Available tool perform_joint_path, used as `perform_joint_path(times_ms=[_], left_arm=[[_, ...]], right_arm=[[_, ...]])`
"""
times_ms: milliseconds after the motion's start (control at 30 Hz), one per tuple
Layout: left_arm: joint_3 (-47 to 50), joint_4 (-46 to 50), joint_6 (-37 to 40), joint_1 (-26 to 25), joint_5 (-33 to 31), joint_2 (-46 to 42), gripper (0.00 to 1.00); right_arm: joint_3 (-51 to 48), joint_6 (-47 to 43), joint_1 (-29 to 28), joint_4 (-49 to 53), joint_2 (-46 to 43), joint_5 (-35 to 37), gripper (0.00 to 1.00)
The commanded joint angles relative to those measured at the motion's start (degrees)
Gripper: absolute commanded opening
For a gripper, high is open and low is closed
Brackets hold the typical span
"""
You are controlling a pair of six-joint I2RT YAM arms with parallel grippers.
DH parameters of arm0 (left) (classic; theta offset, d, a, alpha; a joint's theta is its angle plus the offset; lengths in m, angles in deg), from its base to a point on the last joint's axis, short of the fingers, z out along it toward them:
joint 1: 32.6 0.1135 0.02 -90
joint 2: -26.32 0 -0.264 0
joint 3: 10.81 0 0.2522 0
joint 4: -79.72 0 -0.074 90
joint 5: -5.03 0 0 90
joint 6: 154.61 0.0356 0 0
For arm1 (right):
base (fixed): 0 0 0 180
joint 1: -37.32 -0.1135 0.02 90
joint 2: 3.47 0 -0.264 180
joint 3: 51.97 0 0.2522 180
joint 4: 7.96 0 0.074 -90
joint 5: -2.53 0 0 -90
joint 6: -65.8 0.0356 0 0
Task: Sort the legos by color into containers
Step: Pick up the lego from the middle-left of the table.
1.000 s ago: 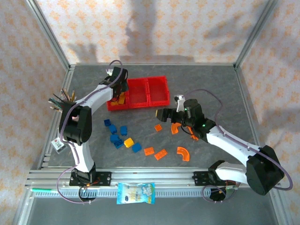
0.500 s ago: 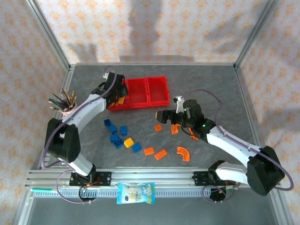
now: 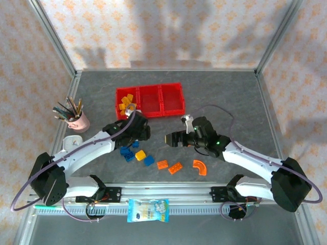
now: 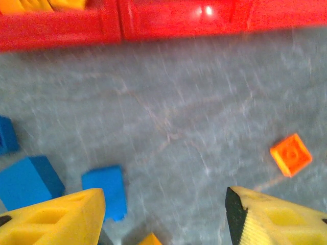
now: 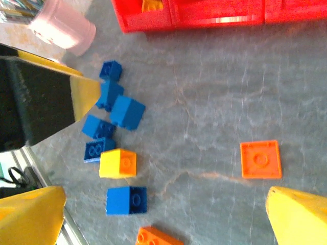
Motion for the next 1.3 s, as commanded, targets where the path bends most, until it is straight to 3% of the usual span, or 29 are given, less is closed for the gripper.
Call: perform_joint_path(times_ms=[0,300,500,600,833,1067,1267], left_arm=[[1.9,4.0,-3.5,-3.0,0.8,0.0,0.65],[4.5,6.2,-20.7,-9.9,-1.6,0.9,0.66],[10.2,4.7,-29.9,-11.1,-0.5,-2.9,0.66],[11.7,6.5,-33.9,-11.8,-2.8,-4.4,0.66],[13.3,0.1,-34.3,-12.3,0.3,-1.8,0.70],[9.5,-1.6,-31.4,-12.1,-2.6,4.4,0.72],[6.9,0.3,-30.2,-12.0,-6.0,8.5,0.67]], right_arm=[[-2.3,1.7,-1.0,-1.3,-1.2,-0.5,1.00],[-4.3,1.7,-1.2,-0.6,-2.8,1.0,1.00],[-3.3,-1.6,-1.2,-0.7,-1.1,-3.1,0.99],[-2.8,-3.2,-1.2,-0.7,0.1,-4.0,1.00],[-2.0,-3.6,-1.2,-1.5,1.1,-3.5,1.00],[-2.4,-3.8,-1.2,-0.7,0.8,-1.2,1.00],[-2.8,-3.6,-1.2,-0.7,-0.1,-0.5,1.00]])
